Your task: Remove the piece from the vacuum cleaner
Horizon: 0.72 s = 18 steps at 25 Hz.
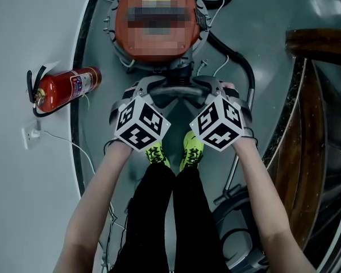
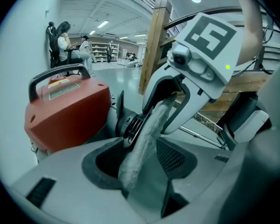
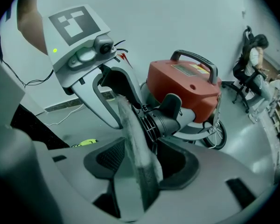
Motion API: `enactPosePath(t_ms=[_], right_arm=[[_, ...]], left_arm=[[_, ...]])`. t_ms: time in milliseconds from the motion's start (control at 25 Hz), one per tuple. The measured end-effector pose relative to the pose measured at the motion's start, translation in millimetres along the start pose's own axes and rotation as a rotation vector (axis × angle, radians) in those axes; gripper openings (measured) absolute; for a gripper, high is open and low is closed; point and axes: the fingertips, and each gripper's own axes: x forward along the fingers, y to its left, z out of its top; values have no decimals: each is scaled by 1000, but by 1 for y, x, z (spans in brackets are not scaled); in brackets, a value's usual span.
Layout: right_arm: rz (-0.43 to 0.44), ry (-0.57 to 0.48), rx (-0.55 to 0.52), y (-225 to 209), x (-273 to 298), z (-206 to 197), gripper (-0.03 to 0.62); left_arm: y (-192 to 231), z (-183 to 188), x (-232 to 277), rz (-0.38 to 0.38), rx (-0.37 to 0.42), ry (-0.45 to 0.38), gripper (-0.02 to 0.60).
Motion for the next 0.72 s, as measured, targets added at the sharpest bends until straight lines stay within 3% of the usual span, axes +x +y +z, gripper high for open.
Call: enactPosePath(t_ms=[320,520,720], right_arm=[[16,-7,-8,-2,5,-1,221],[27,-12,-8,2,6,-1,193],[36,-21,-1,2,6,-1,190]], left_arm=[[7,3,1,16,19,-9,214],[2,1,0,1,20,-10,147],[3,1,0,-9,6,-7,130]])
